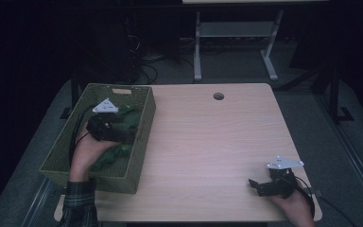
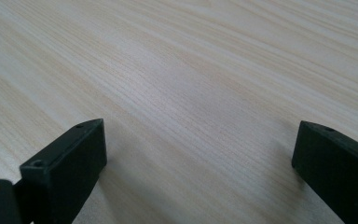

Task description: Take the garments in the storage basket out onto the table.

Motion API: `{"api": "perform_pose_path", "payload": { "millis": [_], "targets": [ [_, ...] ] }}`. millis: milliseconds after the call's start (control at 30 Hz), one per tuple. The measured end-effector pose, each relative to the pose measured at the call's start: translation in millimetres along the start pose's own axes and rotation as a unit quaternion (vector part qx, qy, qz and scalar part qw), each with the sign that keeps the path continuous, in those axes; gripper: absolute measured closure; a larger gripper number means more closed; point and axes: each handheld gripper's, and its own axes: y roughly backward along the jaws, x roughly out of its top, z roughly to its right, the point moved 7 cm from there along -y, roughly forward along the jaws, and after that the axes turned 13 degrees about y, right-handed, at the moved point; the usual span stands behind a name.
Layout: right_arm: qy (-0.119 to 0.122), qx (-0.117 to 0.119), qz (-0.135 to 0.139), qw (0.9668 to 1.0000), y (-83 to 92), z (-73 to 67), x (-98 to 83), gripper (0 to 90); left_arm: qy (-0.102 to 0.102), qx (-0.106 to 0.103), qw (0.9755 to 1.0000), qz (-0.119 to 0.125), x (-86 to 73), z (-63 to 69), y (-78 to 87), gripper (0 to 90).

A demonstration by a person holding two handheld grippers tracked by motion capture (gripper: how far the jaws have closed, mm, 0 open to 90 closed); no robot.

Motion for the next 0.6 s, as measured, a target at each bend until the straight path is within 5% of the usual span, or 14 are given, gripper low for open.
{"api": "perform_pose_path", "payload": {
  "millis": [600],
  "targets": [
    [0.000,0.000,0.000,1.0000,0.0,0.1,-0.1,2.5,0.026,0.069,0.9968,-0.028,-23.5,-48.9,-6.7,34.3]
  ]
}}
